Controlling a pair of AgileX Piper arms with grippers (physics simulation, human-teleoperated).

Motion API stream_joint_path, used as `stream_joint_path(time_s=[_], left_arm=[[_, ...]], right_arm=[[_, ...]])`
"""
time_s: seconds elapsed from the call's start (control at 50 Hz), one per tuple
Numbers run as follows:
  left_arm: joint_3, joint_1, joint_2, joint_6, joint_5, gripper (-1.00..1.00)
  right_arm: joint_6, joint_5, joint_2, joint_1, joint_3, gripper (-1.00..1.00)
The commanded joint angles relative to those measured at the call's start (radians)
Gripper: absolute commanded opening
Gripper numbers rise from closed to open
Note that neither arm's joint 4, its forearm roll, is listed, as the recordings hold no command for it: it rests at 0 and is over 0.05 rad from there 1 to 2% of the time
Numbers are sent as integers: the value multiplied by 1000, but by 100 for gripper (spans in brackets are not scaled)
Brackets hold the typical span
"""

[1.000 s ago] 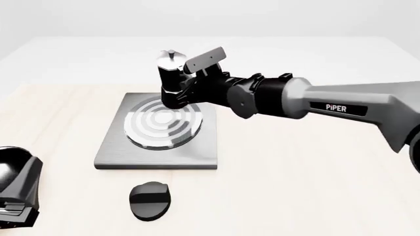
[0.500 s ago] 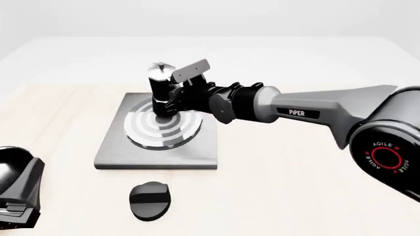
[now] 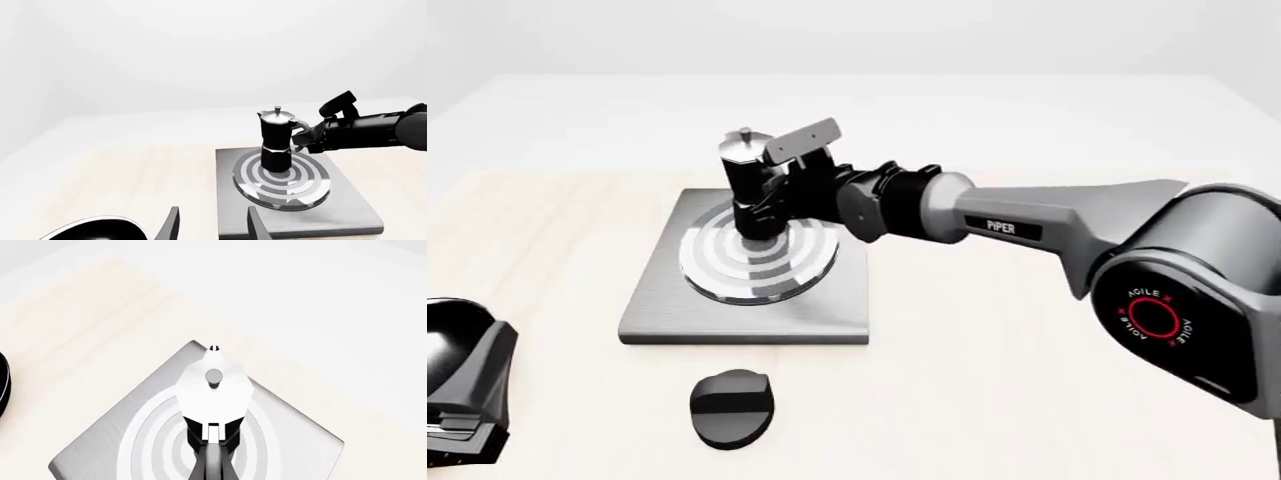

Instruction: Turn on the stove and put the moka pot on it.

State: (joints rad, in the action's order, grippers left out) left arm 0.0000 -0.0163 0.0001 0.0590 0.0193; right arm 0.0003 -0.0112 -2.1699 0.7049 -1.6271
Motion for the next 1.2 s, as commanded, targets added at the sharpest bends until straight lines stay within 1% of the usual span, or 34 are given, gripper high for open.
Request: stream_joint_path(time_s=[0.02,0.3,0.7,0.72,0.88,1.02,1.16,1.2], left_arm=[[0,1,0,-1,2,100],[0,-5,0,-1,9,100],[0,-9,0,1,14,100],[0,-9,0,0,14,100],[0,-11,0,0,18,100],[0,-11,0,0,21,100],[0,-14,0,-1,20,100],[0,-14,0,0,21,100]], right_arm=[[-5,33,-44,4,0,-100],[-15,38,-32,5,18,-100],[-7,17,-5,18,81,-100],[-9,19,-6,19,80,100],[-12,21,29,23,102,100],[-42,36,76,19,122,100],[-79,50,177,25,179,100],[-96,59,211,23,196,100]])
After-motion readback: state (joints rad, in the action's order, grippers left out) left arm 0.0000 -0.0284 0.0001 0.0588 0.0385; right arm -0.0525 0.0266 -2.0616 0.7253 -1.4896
